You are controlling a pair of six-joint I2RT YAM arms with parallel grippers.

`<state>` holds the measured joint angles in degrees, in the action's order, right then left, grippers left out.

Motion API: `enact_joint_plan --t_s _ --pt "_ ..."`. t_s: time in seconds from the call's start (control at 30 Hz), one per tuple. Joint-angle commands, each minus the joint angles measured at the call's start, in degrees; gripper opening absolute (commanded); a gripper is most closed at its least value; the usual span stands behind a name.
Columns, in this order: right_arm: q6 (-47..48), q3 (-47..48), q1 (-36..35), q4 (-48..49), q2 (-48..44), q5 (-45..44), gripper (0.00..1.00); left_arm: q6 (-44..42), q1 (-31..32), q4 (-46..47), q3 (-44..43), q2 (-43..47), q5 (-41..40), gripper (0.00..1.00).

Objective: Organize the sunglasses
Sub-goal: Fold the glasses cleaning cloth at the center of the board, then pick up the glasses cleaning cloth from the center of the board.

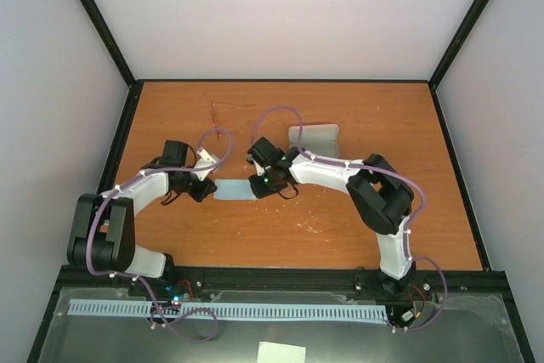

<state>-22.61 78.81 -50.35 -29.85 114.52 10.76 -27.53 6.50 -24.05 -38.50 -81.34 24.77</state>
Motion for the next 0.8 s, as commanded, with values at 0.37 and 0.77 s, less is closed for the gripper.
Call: enact_joint_plan --t_s 0.37,0.77 --pt "0.9 10.3 1.6 -6.2 2.5 -7.2 0.33 3.5 -0.7 -0.7 -10.8 -6.3 1.8 0.18" --pt "0.8 12.8 2.1 -9.7 7.7 -6.5 0.34 2.1 -4.8 -1.7 -13.4 -9.2 3.3 0.18"
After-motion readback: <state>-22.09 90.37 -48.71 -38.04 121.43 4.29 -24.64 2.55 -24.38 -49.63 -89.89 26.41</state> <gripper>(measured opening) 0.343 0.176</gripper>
